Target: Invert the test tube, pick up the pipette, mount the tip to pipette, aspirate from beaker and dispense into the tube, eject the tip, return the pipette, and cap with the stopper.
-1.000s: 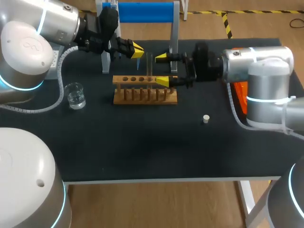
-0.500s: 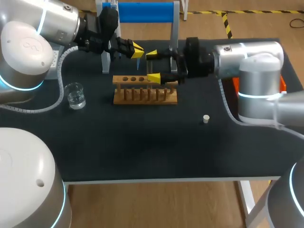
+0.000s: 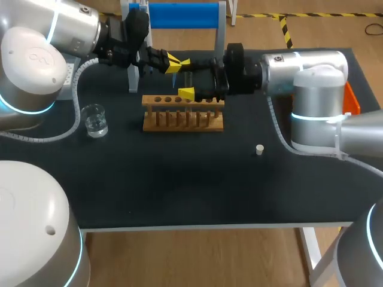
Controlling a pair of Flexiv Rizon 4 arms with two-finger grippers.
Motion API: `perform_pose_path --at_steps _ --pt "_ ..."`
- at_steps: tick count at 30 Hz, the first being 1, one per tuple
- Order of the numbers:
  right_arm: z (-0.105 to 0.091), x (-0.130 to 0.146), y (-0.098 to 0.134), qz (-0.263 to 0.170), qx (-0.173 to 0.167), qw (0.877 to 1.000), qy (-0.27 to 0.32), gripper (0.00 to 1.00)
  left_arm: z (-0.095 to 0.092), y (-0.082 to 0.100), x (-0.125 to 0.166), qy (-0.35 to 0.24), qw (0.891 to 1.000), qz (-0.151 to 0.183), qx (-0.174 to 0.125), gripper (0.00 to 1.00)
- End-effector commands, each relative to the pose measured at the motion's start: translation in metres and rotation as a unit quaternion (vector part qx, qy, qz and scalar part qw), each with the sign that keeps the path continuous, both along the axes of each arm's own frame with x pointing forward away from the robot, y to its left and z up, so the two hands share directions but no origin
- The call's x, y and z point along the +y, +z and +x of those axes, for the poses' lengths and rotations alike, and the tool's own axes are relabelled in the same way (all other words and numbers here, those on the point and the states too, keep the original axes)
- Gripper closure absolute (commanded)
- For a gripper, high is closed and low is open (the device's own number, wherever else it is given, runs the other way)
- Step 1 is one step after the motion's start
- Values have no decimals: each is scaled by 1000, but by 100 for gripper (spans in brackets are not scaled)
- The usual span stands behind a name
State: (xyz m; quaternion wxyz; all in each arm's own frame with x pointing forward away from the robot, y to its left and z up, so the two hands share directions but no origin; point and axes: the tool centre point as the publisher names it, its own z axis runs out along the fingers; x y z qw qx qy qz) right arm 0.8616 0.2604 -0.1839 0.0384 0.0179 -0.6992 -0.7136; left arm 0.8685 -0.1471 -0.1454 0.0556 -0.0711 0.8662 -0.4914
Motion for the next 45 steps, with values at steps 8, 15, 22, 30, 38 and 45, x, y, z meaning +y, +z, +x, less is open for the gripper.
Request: perform_pose_path --at_steps 8,15,22,30,38,45 --pt "7 15 2 10 0 1000 6 8 0 1 1 -1 1000 2 2 100" --pt "8 20 2 14 1 1000 8 20 0 1 1 -1 1000 2 2 100" --pt "8 24 5 18 -1 1000 13 55 0 1 1 -1 1000 2 2 100" --pt "7 25 6 21 -3 1000 16 88 0 1 1 -1 1000 2 2 100" --pt "6 23 6 24 -4 1000 15 100 0 1 1 -1 1000 2 2 100" --pt "2 13 3 21 -5 1000 13 100 0 1 1 -1 1000 2 2 0"
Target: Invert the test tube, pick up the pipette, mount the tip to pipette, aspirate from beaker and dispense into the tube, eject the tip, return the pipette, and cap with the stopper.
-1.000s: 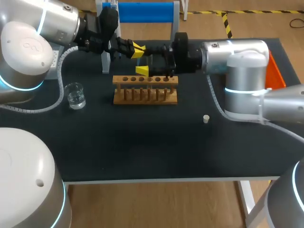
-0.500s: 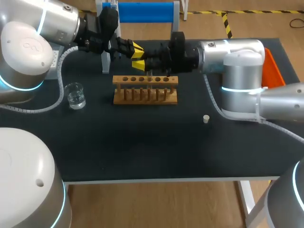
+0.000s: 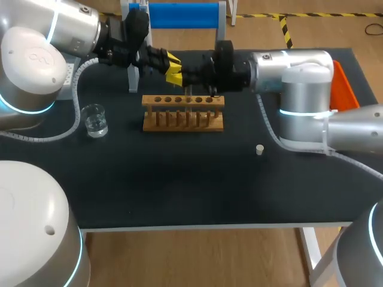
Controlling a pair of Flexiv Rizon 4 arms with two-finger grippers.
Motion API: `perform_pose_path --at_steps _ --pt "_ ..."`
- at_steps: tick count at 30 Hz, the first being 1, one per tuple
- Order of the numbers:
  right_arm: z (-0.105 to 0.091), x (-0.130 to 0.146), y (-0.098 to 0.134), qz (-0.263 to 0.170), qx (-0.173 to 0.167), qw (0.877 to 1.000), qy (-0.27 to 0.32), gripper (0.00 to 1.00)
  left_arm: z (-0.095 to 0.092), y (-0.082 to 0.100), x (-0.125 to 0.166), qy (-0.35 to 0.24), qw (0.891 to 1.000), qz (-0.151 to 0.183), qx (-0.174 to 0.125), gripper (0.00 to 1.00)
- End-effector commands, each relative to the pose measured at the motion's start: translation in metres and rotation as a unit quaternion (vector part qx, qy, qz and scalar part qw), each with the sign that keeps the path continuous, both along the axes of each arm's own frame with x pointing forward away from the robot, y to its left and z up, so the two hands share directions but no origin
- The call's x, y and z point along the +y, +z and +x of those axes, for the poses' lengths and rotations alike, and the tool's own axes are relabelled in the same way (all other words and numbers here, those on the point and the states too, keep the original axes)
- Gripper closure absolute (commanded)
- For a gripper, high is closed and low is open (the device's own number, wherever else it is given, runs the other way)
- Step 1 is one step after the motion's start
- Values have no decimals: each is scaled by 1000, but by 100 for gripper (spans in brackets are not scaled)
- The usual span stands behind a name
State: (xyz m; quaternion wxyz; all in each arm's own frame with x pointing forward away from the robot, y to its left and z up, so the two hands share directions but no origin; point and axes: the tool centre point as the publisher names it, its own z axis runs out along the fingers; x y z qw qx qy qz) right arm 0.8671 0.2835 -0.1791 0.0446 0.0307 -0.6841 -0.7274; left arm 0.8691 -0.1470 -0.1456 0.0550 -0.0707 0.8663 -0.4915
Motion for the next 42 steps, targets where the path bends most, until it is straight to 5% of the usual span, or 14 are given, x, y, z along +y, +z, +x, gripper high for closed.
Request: perform_pose_path --at_steps 1,25,42 --pt "-4 -12 -3 -1 -1 1000 -1 100 0 1 0 0 1000 2 1 0" --pt "-64 -186 -38 -22 -5 999 -33 100 0 1 0 0 1000 2 1 0" --pt "-75 -236 -66 -23 10 999 -42 100 0 1 0 0 1000 2 1 0"
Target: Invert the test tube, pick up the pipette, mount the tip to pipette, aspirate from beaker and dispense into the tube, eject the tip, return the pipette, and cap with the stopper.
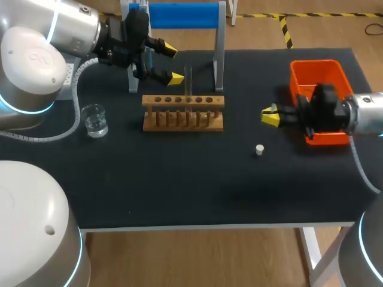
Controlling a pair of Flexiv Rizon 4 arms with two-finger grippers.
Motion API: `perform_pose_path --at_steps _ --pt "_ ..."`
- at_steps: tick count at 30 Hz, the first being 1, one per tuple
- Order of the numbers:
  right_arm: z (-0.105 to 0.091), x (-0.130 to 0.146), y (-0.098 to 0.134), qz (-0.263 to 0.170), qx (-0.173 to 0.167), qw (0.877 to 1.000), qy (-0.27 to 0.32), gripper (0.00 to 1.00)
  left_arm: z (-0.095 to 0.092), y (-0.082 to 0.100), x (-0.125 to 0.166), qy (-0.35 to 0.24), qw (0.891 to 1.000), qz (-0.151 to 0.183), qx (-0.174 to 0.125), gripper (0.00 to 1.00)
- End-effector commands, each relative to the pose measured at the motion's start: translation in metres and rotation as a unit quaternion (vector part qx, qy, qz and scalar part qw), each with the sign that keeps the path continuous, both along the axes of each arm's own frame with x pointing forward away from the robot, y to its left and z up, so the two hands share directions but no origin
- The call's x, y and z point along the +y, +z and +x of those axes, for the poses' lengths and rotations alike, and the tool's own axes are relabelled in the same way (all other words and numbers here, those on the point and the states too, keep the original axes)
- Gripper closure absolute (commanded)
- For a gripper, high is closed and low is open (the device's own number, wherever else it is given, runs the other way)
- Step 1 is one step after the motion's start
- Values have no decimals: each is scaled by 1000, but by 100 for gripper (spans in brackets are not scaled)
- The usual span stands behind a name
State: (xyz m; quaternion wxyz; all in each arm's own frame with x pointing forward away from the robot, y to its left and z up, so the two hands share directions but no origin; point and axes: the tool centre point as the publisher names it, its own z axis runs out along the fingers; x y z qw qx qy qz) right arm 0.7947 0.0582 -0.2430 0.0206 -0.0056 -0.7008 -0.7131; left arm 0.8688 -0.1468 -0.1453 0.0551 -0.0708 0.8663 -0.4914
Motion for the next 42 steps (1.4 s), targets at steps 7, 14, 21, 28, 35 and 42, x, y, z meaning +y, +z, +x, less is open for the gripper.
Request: perform_pose_path --at_steps 7,14,21,28,35,42 --pt "-4 -15 -5 0 4 1000 -3 100 0 1 0 0 1000 2 1 0" --pt "-4 -15 -6 -2 3 1000 -3 100 0 1 0 0 1000 2 1 0" --pt "-4 -15 -6 -2 3 1000 -3 100 0 1 0 0 1000 2 1 0" --pt "-4 -15 -6 -2 3 1000 -3 100 0 1 0 0 1000 2 1 0" --pt "-4 -15 -6 -2 3 1000 -3 100 19 -8 36 41 999 25 10 0" --pt "-4 -15 -6 -2 3 1000 -3 100 47 -14 76 89 995 40 10 0"
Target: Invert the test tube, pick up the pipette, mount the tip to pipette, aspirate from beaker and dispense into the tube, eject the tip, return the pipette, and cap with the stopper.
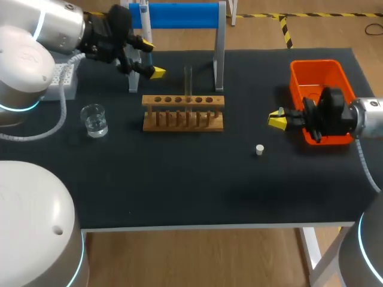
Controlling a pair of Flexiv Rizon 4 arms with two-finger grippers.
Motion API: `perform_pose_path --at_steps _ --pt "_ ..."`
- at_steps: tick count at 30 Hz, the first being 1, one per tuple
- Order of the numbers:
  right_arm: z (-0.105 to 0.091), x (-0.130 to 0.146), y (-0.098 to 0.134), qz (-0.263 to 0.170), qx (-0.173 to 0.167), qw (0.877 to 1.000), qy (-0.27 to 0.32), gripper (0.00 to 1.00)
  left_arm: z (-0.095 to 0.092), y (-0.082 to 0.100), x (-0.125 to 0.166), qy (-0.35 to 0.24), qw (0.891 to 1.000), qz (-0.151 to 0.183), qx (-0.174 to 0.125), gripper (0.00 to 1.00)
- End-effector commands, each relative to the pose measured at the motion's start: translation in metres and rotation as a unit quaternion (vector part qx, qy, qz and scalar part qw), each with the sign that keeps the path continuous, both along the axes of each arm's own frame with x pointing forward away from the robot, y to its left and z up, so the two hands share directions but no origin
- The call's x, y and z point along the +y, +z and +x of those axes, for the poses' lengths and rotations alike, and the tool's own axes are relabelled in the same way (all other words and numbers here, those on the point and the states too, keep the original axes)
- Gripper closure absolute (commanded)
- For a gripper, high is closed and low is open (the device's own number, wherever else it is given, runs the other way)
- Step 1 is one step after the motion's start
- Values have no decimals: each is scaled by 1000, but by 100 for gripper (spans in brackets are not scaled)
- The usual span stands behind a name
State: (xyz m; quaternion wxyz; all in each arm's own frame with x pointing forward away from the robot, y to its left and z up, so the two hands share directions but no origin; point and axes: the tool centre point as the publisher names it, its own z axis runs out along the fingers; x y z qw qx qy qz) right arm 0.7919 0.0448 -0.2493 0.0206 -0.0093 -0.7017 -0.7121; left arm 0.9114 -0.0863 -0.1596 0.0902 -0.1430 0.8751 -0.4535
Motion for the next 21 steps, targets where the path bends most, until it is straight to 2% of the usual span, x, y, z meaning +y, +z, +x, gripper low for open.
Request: perform_pose_path --at_steps 1,7,10,21 --pt "-1 -1 1 0 0 1000 0 100 8 0 20 13 1000 5 1 0" --pt "-1 -1 1 0 0 1000 0 100 29 -2 41 42 999 11 -2 0" --pt "-1 -1 1 0 0 1000 0 100 43 -4 49 83 996 11 -10 0" --pt "-1 -1 1 0 0 1000 0 100 78 -10 61 166 986 10 -24 0"
